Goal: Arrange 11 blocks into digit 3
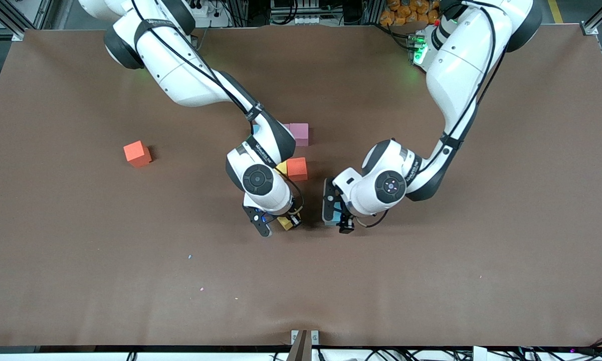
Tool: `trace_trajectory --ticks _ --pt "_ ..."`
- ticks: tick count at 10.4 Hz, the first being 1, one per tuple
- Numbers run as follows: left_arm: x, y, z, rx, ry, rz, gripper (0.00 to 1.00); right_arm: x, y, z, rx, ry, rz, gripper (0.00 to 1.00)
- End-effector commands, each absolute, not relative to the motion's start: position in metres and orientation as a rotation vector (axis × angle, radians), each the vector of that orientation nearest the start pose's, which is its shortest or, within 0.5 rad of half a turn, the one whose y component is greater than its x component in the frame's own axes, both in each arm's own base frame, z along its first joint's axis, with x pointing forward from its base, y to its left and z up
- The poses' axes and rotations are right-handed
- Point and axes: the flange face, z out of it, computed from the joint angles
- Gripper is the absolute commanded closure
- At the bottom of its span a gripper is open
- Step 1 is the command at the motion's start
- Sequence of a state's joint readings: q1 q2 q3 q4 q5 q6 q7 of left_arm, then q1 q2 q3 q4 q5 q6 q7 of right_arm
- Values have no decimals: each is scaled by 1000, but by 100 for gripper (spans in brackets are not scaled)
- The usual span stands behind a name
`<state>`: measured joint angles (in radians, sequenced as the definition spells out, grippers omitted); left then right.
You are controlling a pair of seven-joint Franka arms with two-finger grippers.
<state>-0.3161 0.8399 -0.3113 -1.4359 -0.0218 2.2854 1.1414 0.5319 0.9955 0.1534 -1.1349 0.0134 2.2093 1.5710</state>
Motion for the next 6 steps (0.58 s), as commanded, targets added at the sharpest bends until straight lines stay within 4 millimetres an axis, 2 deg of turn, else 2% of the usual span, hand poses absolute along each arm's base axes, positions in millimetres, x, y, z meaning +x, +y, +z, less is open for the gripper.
trace_trajectory --ticks 1,3,4,6 --pt "615 -396 206 -2271 2457 -193 0 624 470 224 -2570 1529 141 100" --pt "616 -397 205 -2271 2450 -217 0 621 474 226 -2486 1667 159 100" --pt "616 -397 204 -2270 2450 -217 12 617 479 227 -2457 1710 165 100" --pt "615 -401 206 -2263 2449 -231 46 614 482 227 -2378 1847 187 100"
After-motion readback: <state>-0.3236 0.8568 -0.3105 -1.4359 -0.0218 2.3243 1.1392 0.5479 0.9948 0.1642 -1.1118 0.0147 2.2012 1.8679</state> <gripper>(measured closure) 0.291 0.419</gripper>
